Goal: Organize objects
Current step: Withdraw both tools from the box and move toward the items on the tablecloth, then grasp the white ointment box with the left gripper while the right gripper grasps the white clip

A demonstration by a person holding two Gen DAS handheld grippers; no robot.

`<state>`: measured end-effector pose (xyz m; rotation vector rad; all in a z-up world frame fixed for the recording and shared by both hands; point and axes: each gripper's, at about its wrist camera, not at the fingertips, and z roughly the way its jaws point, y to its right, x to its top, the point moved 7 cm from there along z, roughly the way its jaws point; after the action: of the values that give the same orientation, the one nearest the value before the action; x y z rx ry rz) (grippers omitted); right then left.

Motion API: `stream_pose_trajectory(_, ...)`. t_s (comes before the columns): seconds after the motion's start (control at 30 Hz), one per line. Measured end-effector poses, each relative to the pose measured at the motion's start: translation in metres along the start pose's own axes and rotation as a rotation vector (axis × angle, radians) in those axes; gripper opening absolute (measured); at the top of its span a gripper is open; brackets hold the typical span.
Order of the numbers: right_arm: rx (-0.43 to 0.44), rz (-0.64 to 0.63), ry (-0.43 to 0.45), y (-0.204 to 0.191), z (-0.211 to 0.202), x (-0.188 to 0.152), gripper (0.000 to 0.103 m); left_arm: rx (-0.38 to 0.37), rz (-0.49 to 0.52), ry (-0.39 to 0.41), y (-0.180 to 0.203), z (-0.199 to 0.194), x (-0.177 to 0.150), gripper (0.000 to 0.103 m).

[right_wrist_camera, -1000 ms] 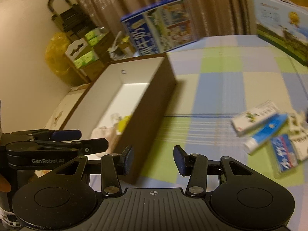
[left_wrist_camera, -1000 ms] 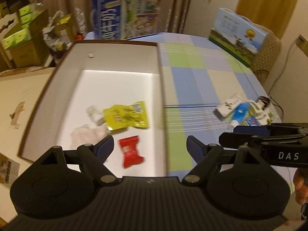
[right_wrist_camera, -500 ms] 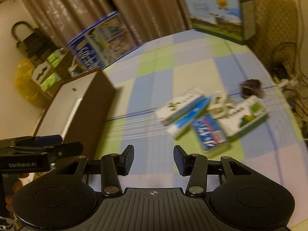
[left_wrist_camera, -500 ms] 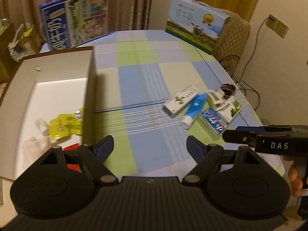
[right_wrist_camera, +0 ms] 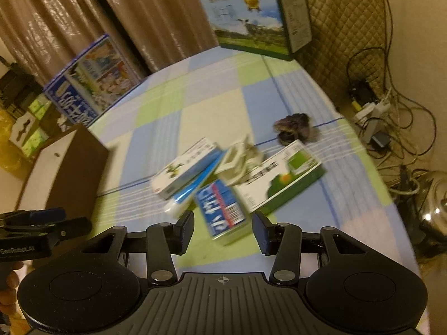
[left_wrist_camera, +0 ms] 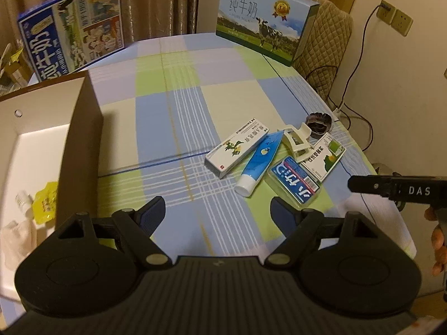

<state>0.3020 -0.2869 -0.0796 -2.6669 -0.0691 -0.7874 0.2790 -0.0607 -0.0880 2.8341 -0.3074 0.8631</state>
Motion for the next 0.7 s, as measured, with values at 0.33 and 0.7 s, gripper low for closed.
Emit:
stream_pose_trajectory(0.33, 0.011, 0.025, 0.029, 0.018, 0.031, 0.038, 0.043, 0.015, 0.062, -0.038, 0.012, 0.054, 0.026, 0.075)
stream_pose_trajectory(0.7, 0.012, 0.054, -0.008, 0.028, 0.068, 0.061, 0.043, 0.036, 0.188, -0.12, 0.018, 0.127, 0.047, 0.07)
